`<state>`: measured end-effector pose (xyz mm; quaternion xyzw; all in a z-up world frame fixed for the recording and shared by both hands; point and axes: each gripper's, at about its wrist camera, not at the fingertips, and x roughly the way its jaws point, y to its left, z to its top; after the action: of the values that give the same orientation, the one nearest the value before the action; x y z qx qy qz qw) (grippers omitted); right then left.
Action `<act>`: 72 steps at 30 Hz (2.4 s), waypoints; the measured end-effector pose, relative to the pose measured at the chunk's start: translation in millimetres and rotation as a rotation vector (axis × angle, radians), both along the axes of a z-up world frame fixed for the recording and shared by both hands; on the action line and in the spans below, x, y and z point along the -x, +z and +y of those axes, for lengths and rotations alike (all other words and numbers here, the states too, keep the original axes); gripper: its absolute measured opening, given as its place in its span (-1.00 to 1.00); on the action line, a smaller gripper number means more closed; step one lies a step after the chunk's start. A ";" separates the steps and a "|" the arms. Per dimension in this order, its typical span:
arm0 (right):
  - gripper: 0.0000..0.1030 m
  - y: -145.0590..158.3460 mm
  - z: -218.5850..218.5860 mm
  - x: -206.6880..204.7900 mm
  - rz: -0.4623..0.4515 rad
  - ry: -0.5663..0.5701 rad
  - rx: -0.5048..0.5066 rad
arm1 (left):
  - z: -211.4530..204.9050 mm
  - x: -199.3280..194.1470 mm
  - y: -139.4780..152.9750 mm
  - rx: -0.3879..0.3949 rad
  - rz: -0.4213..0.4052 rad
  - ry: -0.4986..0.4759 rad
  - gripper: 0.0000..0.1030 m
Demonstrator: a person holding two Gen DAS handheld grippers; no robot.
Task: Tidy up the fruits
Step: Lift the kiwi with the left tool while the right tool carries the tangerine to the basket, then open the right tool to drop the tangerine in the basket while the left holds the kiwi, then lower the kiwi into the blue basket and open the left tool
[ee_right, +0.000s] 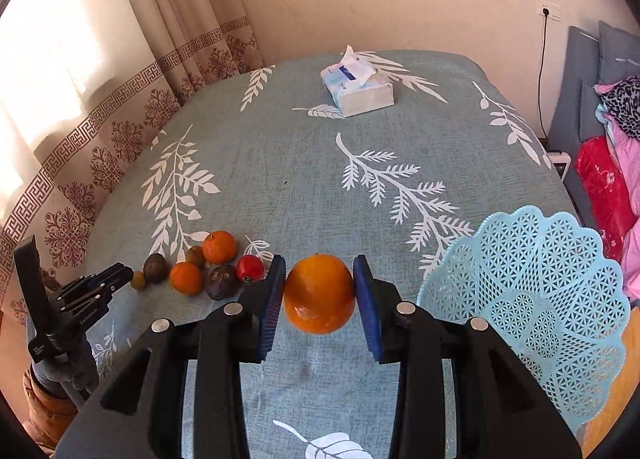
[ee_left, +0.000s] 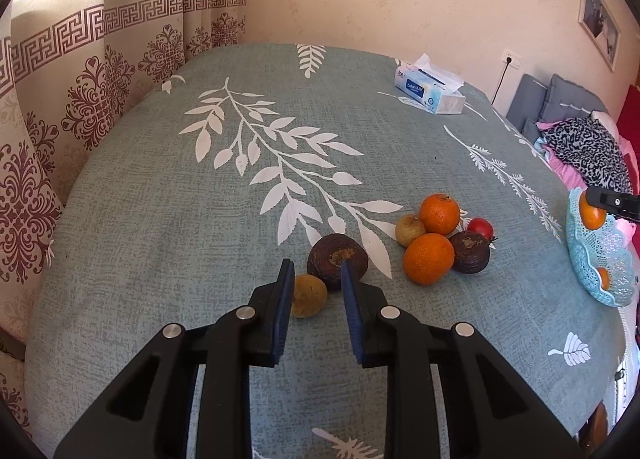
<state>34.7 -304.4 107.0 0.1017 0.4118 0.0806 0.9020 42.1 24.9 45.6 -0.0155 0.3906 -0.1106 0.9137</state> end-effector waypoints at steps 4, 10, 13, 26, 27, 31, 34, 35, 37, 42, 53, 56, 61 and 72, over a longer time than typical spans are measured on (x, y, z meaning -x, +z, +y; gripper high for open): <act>-0.30 9.7 -17.0 20.6 -0.048 -0.045 -0.031 | 9.1 1.9 6.7 0.011 -0.010 0.022 -0.53; -0.30 12.6 -44.0 48.7 -0.099 -0.140 -0.042 | 22.7 0.3 8.8 0.035 0.000 0.068 -0.52; -0.30 8.8 -58.8 58.5 -0.104 -0.179 -0.065 | 21.4 -0.2 3.7 0.036 0.019 0.069 -0.46; -0.30 -21.5 -90.1 70.8 -0.054 -0.275 -0.116 | -4.4 -2.7 -31.1 -0.038 0.064 0.027 -0.44; -0.30 -22.1 -91.7 71.6 -0.055 -0.285 -0.112 | -4.7 -1.5 -29.4 -0.037 0.058 0.027 -0.44; -0.30 -21.8 -97.4 74.5 -0.060 -0.307 -0.119 | -9.4 4.8 -21.9 -0.049 0.029 0.018 -0.44; -0.30 -20.2 -98.8 75.9 -0.065 -0.310 -0.122 | -15.5 9.0 -17.5 -0.049 0.022 0.002 -0.44; -0.30 -19.9 -99.4 76.5 -0.066 -0.310 -0.122 | -18.4 10.7 -16.1 -0.049 0.020 -0.005 -0.44; -0.30 -20.2 -100.1 76.7 -0.064 -0.312 -0.123 | -24.4 15.0 -12.5 -0.047 0.013 -0.022 -0.44; -0.29 -26.6 -105.7 77.2 -0.045 -0.332 -0.134 | -41.8 27.7 1.5 -0.032 -0.017 -0.070 -0.44; -0.28 -20.8 -121.3 87.9 -0.093 -0.391 -0.145 | -112.5 57.2 29.3 -0.029 -0.081 -0.262 -0.44; -0.26 -19.8 -125.7 92.6 -0.112 -0.414 -0.143 | -133.1 62.2 36.6 -0.023 -0.089 -0.317 -0.44; -0.05 -16.4 -131.0 99.8 -0.148 -0.451 -0.114 | -170.9 64.6 41.8 -0.007 -0.080 -0.407 -0.44; -0.05 -17.4 -135.4 106.3 -0.179 -0.477 -0.091 | -246.3 59.9 33.7 -0.011 -0.055 -0.529 -0.44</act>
<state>-71.5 -439.7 89.6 0.2289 0.2907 -0.1073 0.9228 -17.9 -221.4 79.3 0.0953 0.3567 -0.3438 0.8634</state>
